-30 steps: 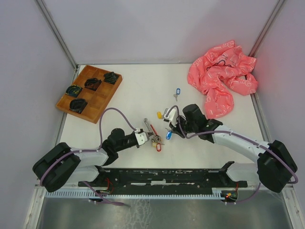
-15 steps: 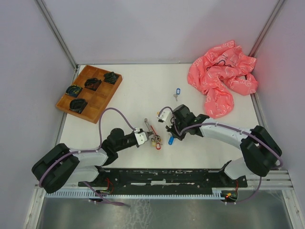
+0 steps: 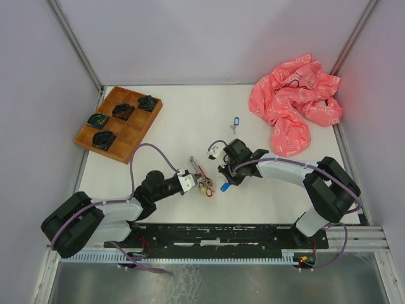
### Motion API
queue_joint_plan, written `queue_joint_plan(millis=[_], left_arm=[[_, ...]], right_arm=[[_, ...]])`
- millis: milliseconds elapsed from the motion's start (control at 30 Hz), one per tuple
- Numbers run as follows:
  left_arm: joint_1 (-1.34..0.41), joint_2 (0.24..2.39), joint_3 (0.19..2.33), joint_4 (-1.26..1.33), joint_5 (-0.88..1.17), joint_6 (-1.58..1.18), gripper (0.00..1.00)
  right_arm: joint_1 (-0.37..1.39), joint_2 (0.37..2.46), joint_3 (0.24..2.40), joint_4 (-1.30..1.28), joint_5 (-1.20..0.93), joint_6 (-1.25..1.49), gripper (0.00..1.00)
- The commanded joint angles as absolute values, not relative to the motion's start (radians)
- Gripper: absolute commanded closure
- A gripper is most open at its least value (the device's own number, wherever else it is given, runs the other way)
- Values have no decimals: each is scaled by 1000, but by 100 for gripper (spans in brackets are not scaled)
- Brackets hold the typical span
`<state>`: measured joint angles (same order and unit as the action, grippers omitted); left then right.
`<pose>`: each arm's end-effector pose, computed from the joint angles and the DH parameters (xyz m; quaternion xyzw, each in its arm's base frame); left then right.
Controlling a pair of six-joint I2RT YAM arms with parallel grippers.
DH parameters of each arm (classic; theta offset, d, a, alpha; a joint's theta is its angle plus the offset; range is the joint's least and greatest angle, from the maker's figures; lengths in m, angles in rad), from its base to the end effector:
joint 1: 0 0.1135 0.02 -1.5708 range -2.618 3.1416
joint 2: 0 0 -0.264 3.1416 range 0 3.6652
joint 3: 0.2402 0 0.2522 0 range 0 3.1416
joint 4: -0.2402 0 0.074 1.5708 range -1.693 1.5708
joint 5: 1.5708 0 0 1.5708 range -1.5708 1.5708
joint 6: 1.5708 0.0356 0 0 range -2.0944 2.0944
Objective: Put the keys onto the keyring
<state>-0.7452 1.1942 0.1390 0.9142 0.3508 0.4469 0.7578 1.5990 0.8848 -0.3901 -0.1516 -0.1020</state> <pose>0.1403 -0.1461 0.1604 0.5121 0.5511 -0.2262 0.6187 0.2149 0.2108 0.1648 -0.4202 0.8746 0.1440 0.1945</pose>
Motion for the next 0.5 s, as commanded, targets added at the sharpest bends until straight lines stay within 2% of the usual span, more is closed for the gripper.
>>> queue_joint_plan(millis=[0, 200, 467], left_arm=[[-739, 1172, 139, 973, 345, 480, 97], [-739, 1173, 140, 972, 347, 478, 97], [-739, 1174, 141, 970, 348, 478, 97]], right_arm=[[761, 1585, 921, -383, -143, -91, 82], [761, 1582, 921, -383, -150, -95, 77], [761, 1599, 932, -385, -153, -95, 81]])
